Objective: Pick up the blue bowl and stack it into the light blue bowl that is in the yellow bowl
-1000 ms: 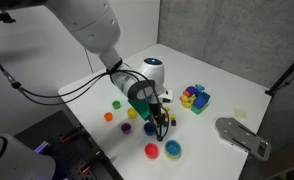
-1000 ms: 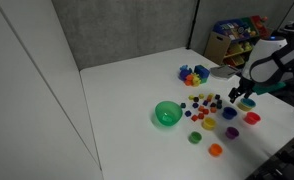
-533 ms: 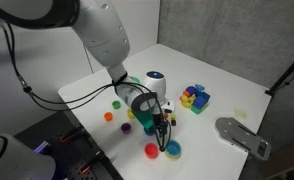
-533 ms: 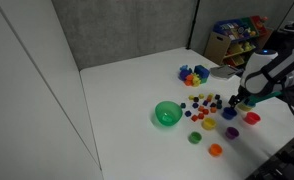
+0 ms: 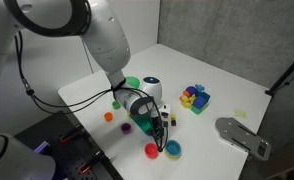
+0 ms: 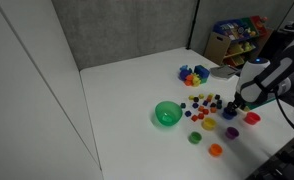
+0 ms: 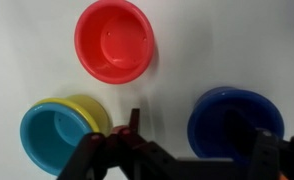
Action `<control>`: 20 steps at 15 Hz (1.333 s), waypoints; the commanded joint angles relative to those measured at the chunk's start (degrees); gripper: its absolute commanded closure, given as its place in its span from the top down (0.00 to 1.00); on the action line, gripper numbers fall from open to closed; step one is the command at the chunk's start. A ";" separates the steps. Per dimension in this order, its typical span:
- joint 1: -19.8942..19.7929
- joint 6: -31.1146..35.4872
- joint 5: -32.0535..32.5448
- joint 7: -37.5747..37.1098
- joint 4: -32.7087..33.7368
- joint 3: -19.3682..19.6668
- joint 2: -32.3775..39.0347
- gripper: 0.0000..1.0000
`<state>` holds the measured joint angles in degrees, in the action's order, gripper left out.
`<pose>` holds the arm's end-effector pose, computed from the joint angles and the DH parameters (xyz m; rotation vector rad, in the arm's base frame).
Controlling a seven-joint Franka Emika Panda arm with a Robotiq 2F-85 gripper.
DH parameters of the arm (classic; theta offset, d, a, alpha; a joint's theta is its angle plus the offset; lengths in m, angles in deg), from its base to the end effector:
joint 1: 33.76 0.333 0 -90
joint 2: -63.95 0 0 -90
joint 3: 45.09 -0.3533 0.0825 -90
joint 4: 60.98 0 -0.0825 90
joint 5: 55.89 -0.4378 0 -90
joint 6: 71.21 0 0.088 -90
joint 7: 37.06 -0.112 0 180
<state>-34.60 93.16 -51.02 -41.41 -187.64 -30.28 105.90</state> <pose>0.5274 -0.1620 0.0225 2.9362 -0.3051 -0.1137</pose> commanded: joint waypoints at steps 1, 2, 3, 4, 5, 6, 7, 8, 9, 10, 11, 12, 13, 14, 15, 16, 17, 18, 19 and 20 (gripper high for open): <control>2.14 0.88 0.35 -2.16 0.91 1.27 1.07 0.53; 2.72 0.52 0.08 -2.92 0.93 1.54 1.04 0.44; 3.16 0.38 0.01 -3.45 0.84 1.77 0.93 0.37; 3.46 -0.04 -0.08 -3.86 0.69 1.90 0.60 0.29; 3.64 -0.68 -0.33 -4.44 0.54 1.98 0.06 0.20; 3.59 -1.49 -0.54 -4.74 0.45 1.92 -0.45 0.13; 3.45 -2.29 -0.76 -5.17 0.49 1.93 -0.80 0.05; 3.23 -3.27 -0.91 -5.46 0.71 2.03 -1.08 0.03; 2.91 -4.40 -1.08 -5.85 0.88 2.01 -1.50 0.00; 2.54 -5.60 -1.13 -5.91 0.90 2.06 -2.56 0.04; 2.05 -6.90 -1.18 -5.88 0.97 2.07 -3.59 0.04; 1.94 -7.83 -1.16 -6.25 1.15 2.52 -4.51 0.04; 1.62 -8.70 -1.14 -6.53 1.50 2.76 -5.02 0.04; 1.17 -9.06 -1.21 -6.92 1.98 3.02 -5.46 0.04; 0.28 -9.79 -1.61 -6.99 2.59 2.85 -5.97 0.04; -0.41 -10.36 -1.87 -7.17 3.15 2.85 -6.36 0.04; -1.33 -10.87 -2.27 -7.44 3.90 2.75 -6.63 0.04; -2.33 -11.44 -2.79 -7.61 4.56 2.46 -6.86 0.04; -3.34 -12.03 -3.42 -7.71 5.29 2.24 -7.11 0.04; -4.11 -12.48 -4.00 -7.83 5.92 2.26 -7.26 0.04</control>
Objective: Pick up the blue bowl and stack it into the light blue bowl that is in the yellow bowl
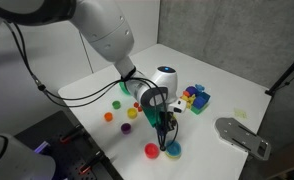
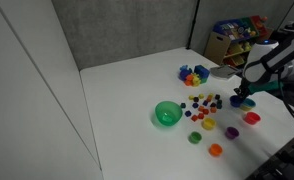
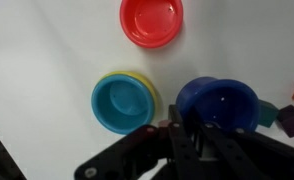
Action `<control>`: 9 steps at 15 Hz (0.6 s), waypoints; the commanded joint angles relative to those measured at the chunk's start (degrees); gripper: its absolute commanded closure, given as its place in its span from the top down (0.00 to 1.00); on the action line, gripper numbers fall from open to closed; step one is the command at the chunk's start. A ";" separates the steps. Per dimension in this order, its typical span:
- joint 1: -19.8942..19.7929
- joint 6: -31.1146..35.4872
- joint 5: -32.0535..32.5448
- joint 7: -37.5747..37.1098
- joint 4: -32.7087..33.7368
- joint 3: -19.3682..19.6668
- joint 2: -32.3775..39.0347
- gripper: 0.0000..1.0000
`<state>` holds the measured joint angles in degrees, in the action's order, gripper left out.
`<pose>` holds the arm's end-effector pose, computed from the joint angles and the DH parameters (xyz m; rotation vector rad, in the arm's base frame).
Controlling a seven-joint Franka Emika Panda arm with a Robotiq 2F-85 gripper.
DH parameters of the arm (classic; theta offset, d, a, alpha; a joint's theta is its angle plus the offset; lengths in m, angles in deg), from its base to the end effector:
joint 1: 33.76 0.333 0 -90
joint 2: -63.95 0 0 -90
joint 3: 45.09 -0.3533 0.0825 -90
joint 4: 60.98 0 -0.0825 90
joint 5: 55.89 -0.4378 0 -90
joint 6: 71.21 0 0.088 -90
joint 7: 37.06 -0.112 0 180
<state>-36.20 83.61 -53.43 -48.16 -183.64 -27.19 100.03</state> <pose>0.5575 -0.2162 0.0918 2.8675 -0.6661 -0.0868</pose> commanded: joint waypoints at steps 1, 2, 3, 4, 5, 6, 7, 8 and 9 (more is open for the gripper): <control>-3.48 -3.08 -2.32 -1.07 2.57 -0.85 -1.46 0.04; -4.27 -3.39 -2.93 -1.16 3.19 -0.81 -1.46 0.04; -5.16 -3.52 -3.62 -1.21 3.72 -0.79 -1.37 0.04; -6.02 -3.90 -4.27 -1.28 4.24 -0.72 -1.35 0.04; -6.79 -4.17 -4.88 -1.34 4.56 -0.67 -1.34 0.04; -7.55 -4.35 -5.32 -1.39 4.73 -0.55 -1.44 0.04; -8.30 -4.36 -5.75 -1.28 4.78 -0.54 -1.53 0.04; -8.96 -4.47 -6.03 -1.21 4.73 -0.49 -1.62 0.04; -9.67 -4.24 -6.38 -1.00 4.42 -0.48 -1.75 0.04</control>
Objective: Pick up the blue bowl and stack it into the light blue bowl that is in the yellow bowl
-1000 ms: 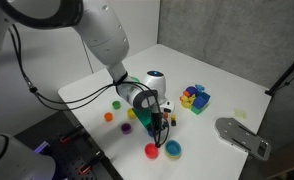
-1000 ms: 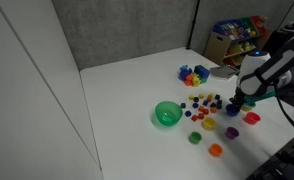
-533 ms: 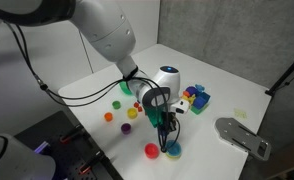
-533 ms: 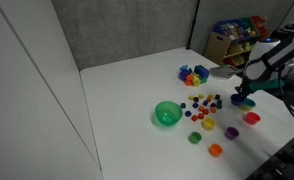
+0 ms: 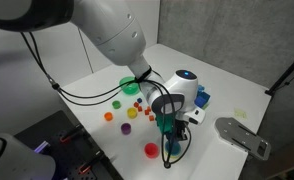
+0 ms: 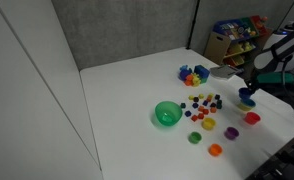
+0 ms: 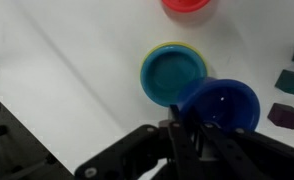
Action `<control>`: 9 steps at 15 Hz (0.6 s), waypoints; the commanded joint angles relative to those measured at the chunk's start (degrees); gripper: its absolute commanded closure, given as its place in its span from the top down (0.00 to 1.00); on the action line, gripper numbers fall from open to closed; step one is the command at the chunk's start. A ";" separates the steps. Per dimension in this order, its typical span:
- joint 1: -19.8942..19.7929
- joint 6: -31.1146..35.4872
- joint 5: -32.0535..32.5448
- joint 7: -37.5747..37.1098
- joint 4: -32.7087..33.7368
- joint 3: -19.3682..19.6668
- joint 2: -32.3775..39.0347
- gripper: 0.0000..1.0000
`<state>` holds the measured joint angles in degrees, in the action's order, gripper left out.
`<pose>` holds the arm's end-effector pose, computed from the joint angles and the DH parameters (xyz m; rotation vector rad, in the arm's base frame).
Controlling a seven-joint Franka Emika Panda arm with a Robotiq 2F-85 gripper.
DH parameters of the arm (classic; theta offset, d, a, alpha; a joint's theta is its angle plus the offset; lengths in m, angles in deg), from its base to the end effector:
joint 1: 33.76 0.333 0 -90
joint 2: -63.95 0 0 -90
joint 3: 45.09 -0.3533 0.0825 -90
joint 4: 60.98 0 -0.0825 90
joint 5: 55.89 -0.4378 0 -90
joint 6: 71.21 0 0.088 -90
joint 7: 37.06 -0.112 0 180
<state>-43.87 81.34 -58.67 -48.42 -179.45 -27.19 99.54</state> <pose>0.5536 -0.3005 0.1187 2.8166 -0.9883 -0.0264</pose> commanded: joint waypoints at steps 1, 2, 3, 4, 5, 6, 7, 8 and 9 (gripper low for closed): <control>-2.57 -1.92 -1.34 -0.65 0.09 -0.44 -1.23 0.04; -3.35 -1.77 -1.67 -0.36 0.03 -0.66 -1.10 0.04; -3.92 -1.88 -1.96 -0.25 0.06 -0.81 -0.98 0.04; -4.42 -1.84 -2.26 -0.21 0.06 -0.95 -0.72 0.04; -4.93 -1.96 -2.62 -0.04 -0.05 -1.17 -0.63 0.04; -5.26 -2.07 -2.83 -0.04 -0.18 -1.21 -0.48 0.04; -5.51 -2.07 -2.97 0.02 -0.34 -1.26 -0.37 0.04; -5.86 -2.22 -3.20 0.24 -0.42 -1.43 -0.16 0.04; -6.20 -2.39 -3.48 0.46 -0.45 -1.68 0.03 0.04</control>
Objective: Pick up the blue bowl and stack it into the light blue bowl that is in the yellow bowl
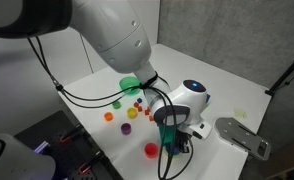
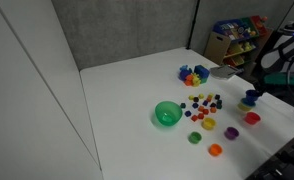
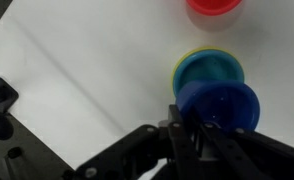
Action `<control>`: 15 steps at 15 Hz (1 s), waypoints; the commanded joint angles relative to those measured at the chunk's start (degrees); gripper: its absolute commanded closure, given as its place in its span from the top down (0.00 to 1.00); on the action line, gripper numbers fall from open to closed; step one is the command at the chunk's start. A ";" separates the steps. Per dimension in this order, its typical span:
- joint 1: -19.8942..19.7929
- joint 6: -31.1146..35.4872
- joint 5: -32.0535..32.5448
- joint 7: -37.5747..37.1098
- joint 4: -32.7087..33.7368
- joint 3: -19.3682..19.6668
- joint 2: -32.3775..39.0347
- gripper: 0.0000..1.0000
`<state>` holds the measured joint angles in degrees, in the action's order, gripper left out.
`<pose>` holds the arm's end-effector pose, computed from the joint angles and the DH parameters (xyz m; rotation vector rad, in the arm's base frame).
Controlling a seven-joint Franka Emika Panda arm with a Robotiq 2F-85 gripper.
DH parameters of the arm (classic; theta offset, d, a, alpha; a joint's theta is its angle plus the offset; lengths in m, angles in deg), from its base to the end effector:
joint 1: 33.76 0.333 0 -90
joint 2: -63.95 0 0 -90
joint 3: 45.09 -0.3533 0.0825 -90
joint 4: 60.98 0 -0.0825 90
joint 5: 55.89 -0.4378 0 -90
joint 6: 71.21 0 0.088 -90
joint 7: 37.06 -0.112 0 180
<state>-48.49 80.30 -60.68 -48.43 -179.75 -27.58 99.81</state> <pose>0.5241 -0.3390 0.1119 2.7806 -1.1474 -0.0699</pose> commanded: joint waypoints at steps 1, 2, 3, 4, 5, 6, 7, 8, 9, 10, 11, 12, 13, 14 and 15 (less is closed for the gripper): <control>-1.90 -1.34 -1.77 0.68 -0.22 -1.60 -0.09 0.04; -2.18 -1.34 -1.92 0.99 -0.28 -1.93 0.09 0.04; -2.41 -1.29 -2.07 1.12 -0.29 -2.20 0.30 0.04; -2.62 -0.97 -2.14 1.30 -0.40 -2.50 0.52 0.04; -2.77 -0.78 -2.15 1.48 -0.50 -2.75 0.70 0.04; -2.92 -0.39 -2.22 1.60 -0.62 -2.99 0.88 0.04; -3.03 -0.38 -2.20 1.76 -0.72 -3.19 1.03 0.04; -3.21 -0.32 -2.30 1.93 -0.80 -3.42 1.10 0.04; -3.39 -0.21 -2.43 2.11 -0.90 -3.66 1.11 0.29; -3.55 -0.12 -2.50 2.39 -1.03 -3.87 0.98 0.36; -3.75 -0.08 -2.72 2.76 -1.28 -4.15 0.60 0.43; -3.85 0.06 -2.86 3.06 -1.50 -4.33 0.30 0.52; -3.93 -0.03 -3.06 3.35 -1.67 -4.54 0.00 0.58; -3.98 0.21 -3.15 3.62 -1.86 -4.72 -0.18 0.67; -3.99 0.27 -3.10 3.96 -2.12 -4.88 -0.45 0.74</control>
<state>-51.10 80.02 -62.17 -47.31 -180.39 -31.01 101.34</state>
